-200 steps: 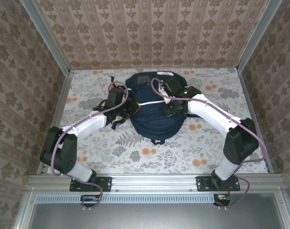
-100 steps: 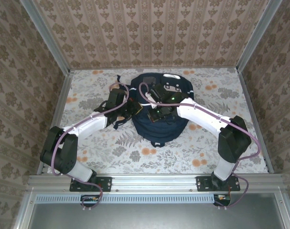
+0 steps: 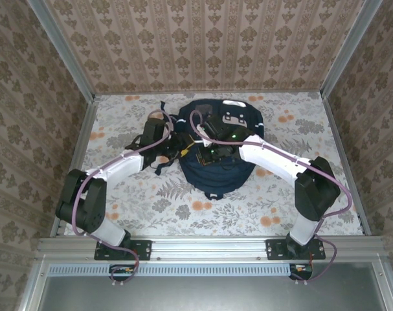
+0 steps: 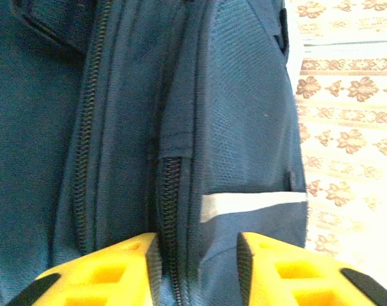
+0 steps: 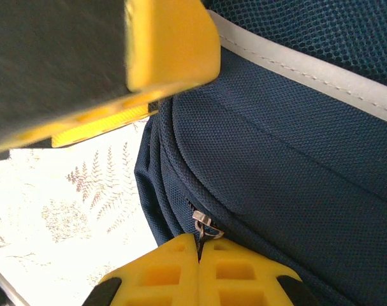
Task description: Pack books, pencil case, and school supplies into a backpack
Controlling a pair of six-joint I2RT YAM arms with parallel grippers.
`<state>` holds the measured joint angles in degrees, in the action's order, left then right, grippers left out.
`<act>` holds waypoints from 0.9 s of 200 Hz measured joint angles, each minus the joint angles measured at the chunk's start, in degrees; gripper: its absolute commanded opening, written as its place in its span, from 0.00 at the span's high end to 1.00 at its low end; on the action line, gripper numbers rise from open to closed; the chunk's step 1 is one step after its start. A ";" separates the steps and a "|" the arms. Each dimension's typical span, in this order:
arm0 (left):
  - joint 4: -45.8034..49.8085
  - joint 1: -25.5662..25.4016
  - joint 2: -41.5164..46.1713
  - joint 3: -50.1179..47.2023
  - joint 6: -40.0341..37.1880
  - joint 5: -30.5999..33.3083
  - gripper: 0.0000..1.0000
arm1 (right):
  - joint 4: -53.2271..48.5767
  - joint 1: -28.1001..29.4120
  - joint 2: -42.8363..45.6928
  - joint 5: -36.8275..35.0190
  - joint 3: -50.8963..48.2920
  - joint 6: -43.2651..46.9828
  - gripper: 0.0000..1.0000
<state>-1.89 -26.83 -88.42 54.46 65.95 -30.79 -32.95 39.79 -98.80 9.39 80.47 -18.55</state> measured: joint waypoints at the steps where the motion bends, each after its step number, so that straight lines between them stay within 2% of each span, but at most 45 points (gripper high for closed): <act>1: 0.15 0.04 -0.02 0.11 -0.09 -0.13 0.59 | 0.00 -0.04 0.11 0.04 -0.04 0.09 1.00; 35: 6.27 3.45 -3.98 7.69 -7.69 -4.22 0.58 | 1.31 -0.70 1.84 0.33 -1.20 0.92 1.00; 61: 8.87 4.50 -9.66 12.66 -11.82 -6.82 0.60 | 1.33 -0.90 2.10 0.35 -1.68 1.68 1.00; 73: 9.94 4.48 -11.98 14.05 -13.05 -7.91 0.67 | 1.29 -0.92 2.12 0.37 -1.81 1.90 1.00; 94: 10.80 4.55 -14.32 15.43 -14.40 -9.46 0.86 | 0.68 -1.01 2.12 0.33 -1.84 2.12 1.00; 103: 10.82 4.57 -14.60 15.45 -14.23 -9.92 0.95 | 0.42 -0.94 2.12 0.28 -1.84 2.29 1.00; 115: 10.73 4.52 -14.60 15.37 -14.05 -10.38 1.00 | -0.46 -0.57 2.10 -0.33 -1.66 2.32 1.00; 148: 3.32 4.55 -12.90 9.88 -9.31 -9.84 1.00 | -4.39 1.66 -1.11 -3.39 3.06 1.25 1.00; 180: -2.19 4.52 -10.27 4.24 -5.18 -5.90 1.00 | -8.76 5.31 -7.56 -7.10 10.16 -3.19 1.00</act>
<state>-4.08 -22.31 -98.70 58.70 60.77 -36.69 -41.71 45.10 -106.37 2.28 90.63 -21.74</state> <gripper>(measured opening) 0.051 0.059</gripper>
